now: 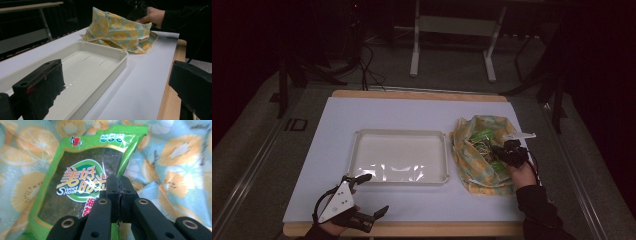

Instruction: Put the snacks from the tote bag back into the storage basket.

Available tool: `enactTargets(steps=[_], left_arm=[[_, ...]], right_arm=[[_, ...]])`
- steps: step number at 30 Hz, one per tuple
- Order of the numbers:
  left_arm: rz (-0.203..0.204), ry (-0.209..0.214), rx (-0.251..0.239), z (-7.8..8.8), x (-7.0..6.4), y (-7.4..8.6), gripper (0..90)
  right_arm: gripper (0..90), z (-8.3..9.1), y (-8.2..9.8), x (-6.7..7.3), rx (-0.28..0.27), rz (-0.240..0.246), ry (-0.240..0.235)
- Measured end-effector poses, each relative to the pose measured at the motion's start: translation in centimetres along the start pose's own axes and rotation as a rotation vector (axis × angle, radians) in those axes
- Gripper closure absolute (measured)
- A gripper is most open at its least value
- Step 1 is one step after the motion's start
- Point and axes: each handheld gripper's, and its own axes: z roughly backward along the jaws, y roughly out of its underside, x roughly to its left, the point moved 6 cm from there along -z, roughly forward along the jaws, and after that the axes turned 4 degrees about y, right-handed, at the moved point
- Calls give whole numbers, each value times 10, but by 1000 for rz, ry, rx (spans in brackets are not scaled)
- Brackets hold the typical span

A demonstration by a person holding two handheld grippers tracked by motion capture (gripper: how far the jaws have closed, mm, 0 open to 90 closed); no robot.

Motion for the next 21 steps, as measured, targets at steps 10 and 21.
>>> enactTargets(steps=[10, 21], left_arm=[[1, -1, -2, 0, 0, 0, 4], [1, -3, -1, 0, 0, 0, 4]], right_arm=[[889, 24, -4, -3, -69, -57, -8], [891, 40, -8, -9, -117, -98, 17]])
